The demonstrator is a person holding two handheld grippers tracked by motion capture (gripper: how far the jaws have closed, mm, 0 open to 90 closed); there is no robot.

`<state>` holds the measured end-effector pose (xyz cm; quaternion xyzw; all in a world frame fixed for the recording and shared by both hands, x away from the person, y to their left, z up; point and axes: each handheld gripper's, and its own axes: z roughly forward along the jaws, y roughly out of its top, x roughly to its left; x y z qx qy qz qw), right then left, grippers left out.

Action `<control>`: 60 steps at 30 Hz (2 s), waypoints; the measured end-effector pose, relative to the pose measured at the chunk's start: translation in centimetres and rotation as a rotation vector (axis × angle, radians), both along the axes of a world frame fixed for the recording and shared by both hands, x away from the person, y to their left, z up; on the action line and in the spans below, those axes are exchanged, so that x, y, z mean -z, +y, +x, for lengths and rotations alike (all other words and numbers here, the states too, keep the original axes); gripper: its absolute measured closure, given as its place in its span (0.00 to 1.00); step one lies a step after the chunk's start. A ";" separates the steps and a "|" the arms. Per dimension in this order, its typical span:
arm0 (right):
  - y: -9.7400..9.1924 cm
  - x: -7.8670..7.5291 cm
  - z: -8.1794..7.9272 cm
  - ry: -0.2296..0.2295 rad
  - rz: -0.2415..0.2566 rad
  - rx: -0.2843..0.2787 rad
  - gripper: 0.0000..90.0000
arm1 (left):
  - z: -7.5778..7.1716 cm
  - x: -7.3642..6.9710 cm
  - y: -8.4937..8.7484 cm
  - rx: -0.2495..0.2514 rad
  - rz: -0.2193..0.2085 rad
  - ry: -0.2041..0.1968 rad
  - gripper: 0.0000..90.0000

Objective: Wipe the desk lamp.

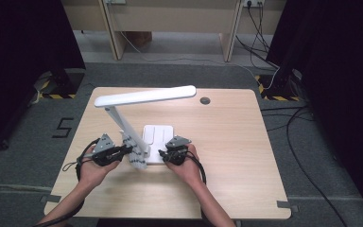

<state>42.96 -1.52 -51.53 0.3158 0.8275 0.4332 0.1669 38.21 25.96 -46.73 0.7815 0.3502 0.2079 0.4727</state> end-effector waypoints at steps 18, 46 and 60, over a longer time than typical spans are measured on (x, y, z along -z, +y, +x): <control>0.0 0.0 0.0 0.003 0.000 0.000 0.66 | 0.0 0.5 -0.2 0.004 0.006 0.010 0.93; 0.3 -3.1 -0.9 0.018 0.016 -0.057 0.54 | -1.2 -0.3 1.4 -0.026 -0.003 -0.005 0.93; 1.2 -5.4 -2.8 0.001 0.036 -0.144 0.48 | -1.0 -0.2 1.5 -0.032 0.005 0.003 0.93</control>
